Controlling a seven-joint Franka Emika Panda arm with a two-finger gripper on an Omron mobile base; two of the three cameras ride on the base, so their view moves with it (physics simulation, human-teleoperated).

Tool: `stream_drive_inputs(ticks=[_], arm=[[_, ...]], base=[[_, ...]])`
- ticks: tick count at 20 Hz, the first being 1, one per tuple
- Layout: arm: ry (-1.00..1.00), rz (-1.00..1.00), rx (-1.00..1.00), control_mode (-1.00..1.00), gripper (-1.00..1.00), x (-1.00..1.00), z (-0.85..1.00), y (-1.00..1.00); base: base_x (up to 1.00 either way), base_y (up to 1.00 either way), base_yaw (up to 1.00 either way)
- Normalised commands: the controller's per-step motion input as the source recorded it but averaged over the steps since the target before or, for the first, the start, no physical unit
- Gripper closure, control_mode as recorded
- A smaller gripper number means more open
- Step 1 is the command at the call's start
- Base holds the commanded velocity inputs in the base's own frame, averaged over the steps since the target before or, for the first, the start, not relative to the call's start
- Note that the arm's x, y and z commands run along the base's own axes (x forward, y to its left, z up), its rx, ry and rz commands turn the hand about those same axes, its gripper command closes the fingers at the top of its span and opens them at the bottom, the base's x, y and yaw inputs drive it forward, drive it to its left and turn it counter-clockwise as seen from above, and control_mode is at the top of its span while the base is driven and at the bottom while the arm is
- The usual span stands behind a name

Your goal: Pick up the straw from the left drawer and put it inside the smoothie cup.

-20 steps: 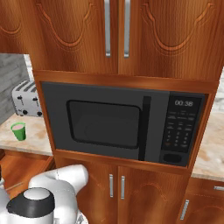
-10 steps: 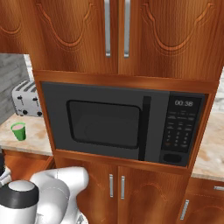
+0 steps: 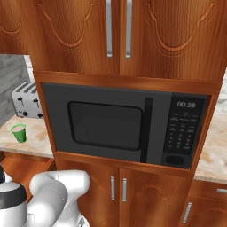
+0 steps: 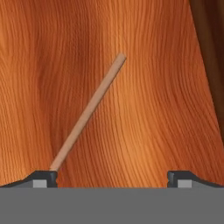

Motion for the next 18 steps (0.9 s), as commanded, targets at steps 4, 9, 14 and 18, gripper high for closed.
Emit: stream_drive_inputs(ticks=[4,9,14,18], arm=[[-0.02,-0.08,0.0,-1.0,-1.0,0.16,-0.15,0.0],[0.0,-0.12,0.0,-1.0,-1.0,0.23,-0.11,0.01],[0.01,-0.11,0.0,-1.0,-1.0,0.23,-0.12,0.05],[0.08,-0.1,0.0,-1.0,-1.0,0.2,-0.08,0.1]], base=[[0.0,0.0,0.0],[0.0,0.0,0.0],[0.0,0.0,0.0],[0.0,0.0,0.0]])
